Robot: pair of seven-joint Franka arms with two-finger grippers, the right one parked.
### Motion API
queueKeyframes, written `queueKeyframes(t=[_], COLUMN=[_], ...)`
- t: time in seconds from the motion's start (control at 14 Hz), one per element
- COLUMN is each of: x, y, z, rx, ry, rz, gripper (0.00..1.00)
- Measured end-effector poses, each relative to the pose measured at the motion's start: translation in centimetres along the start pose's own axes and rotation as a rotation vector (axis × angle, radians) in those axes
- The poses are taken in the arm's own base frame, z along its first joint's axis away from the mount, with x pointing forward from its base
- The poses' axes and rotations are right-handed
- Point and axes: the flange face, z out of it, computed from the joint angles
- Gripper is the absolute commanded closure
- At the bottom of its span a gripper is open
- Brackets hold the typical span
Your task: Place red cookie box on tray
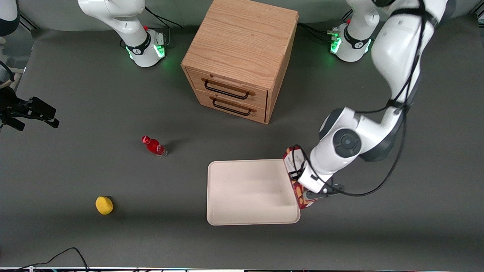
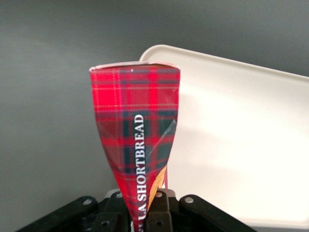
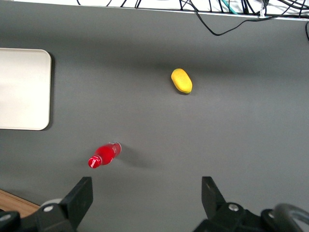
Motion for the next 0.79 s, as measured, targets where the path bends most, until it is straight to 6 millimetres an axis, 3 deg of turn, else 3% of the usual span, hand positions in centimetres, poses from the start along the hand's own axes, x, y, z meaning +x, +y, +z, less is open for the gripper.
queueKeyframes(t=[0.14,0.21,0.29,0.79], x=[-0.1,-0.2,-0.3,-0.2], y=[-0.1,-0.1,0.0,-0.1], z=[2.5,2.9,3.0,3.0], rx=[-0.033,-0.036,-0.033,-0.019], ry=[0.015,0.018,0.02,0.033], rz=[0.002,0.006,0.012,0.021], gripper=[0.99,0.37,0.0,0.0])
